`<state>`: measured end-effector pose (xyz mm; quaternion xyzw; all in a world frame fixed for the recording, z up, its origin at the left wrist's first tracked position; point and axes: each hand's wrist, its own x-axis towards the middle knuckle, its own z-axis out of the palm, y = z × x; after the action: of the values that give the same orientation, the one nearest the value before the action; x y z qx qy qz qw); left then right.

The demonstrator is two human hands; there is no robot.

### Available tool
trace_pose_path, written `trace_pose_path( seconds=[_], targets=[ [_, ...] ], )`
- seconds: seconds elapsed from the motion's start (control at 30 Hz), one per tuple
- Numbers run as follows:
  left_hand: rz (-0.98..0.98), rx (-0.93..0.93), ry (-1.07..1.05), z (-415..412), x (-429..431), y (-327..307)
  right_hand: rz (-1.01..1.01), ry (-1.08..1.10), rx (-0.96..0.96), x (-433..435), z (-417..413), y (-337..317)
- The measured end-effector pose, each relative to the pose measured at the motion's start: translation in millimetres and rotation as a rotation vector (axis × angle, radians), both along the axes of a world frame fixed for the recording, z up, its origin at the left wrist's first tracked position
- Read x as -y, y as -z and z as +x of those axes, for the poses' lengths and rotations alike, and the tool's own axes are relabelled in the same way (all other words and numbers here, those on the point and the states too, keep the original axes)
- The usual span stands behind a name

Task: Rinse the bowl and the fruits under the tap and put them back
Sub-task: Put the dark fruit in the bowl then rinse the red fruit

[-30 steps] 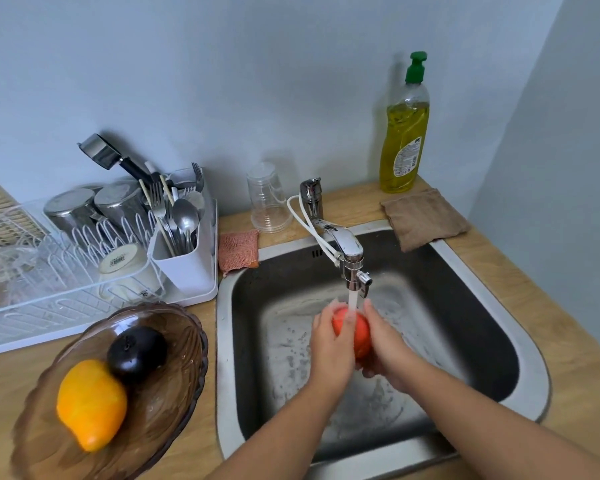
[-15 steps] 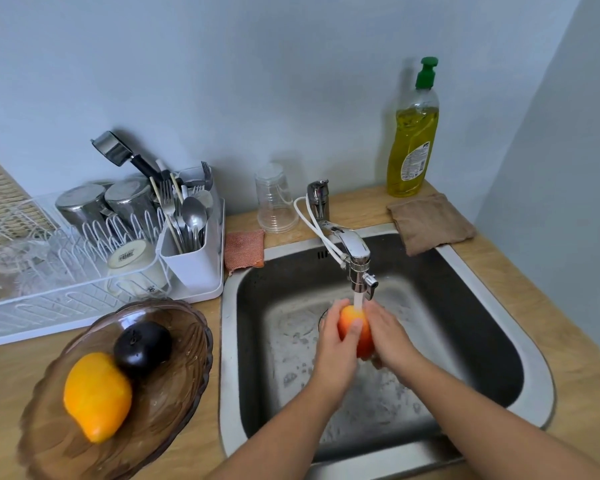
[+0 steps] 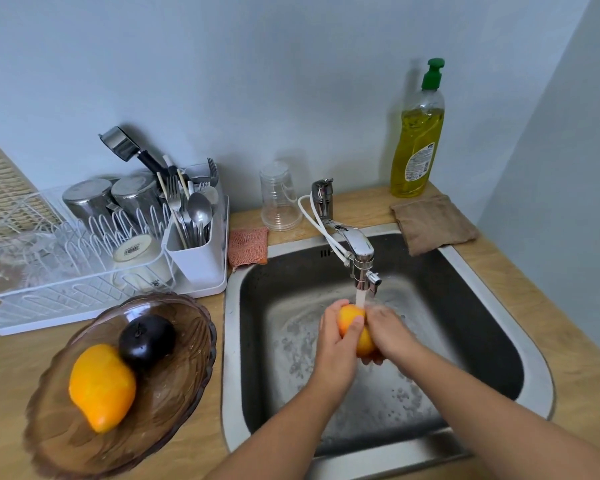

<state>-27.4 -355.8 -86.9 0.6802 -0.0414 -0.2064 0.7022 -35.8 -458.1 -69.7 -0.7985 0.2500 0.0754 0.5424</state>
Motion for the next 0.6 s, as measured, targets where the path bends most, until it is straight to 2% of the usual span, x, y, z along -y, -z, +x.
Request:
trace_pose_path(
  seconds=[0.07, 0.13, 0.17, 0.27, 0.33, 0.4, 0.5, 0.57, 0.6],
  targets=[
    [-0.057, -0.135, -0.043, 7.1, -0.2, -5.5, -0.089, 0.035, 0.152, -9.7, -6.6, 11.1],
    [-0.054, -0.191, -0.058, 10.0, -0.9, -6.9, -0.059, 0.079, 0.23, -17.6, -11.8, 18.6],
    [-0.037, -0.181, -0.049, 8.6, -1.0, -6.0, -0.005, 0.129, 0.195, -17.2, -10.6, 18.0],
    [0.003, -0.091, -0.055, 1.5, -1.4, -5.1, 0.311, 0.173, -0.114, -4.3, -3.5, 5.7],
    [-0.014, -0.074, -0.073, 2.4, 0.3, -6.1, 0.379, 0.121, -0.145, -1.3, -2.4, -0.2],
    [-0.036, -0.118, -0.09, 8.5, 3.4, -8.0, 0.244, 0.163, 0.005, -6.2, -3.6, 5.3],
    [0.04, -0.203, -0.096, 14.2, 9.4, -12.1, -0.098, 0.152, 0.284, -11.9, -14.4, 20.0],
    [0.037, -0.203, -0.059, 9.1, 14.0, -8.9, -0.243, 0.073, 0.372, -3.2, -19.2, 27.3],
    [0.025, -0.182, -0.043, 5.6, 16.3, -5.9, -0.248, 0.046, 0.382, 2.0, -18.9, 27.0]
  ],
)
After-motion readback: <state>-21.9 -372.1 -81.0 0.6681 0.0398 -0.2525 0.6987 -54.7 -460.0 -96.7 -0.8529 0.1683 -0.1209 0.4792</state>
